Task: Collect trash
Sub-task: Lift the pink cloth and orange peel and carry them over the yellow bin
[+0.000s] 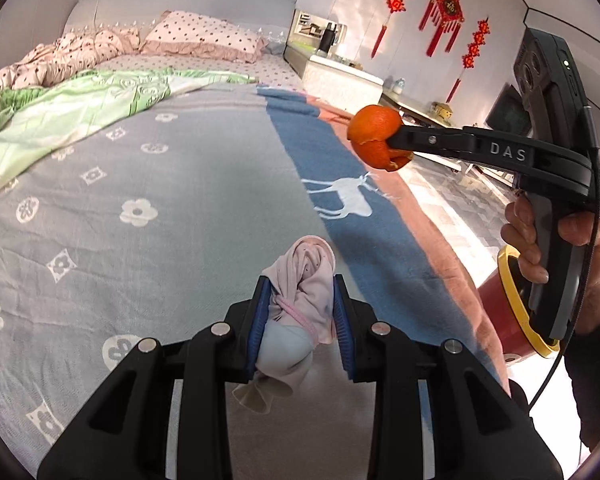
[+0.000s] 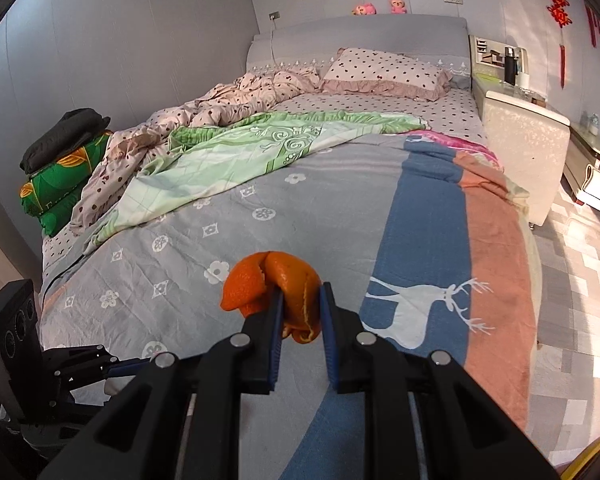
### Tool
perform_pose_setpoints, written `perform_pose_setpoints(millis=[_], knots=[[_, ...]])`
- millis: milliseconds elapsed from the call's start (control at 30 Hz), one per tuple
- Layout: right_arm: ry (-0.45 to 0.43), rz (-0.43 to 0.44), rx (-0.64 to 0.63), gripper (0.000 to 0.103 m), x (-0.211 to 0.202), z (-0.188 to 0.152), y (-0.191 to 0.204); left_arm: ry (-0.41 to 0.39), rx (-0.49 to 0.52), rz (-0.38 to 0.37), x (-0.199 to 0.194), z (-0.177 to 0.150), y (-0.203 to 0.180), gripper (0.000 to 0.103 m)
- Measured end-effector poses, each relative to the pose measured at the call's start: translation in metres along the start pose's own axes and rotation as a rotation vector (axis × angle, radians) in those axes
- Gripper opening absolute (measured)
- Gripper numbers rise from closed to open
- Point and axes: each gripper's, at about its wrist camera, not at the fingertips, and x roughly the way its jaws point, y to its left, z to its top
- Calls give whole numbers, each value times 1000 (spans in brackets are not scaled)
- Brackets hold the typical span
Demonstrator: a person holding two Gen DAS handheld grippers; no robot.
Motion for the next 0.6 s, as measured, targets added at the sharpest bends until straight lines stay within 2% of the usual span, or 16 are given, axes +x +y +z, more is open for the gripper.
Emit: perform_pose_setpoints(millis=[367, 600], knots=[[-155, -92, 79, 17, -113, -3, -24, -84, 86, -16, -44, 26, -69, 29], [-234, -178, 136, 17, -188, -18, -56, -118, 140, -63, -56, 45, -128, 29]])
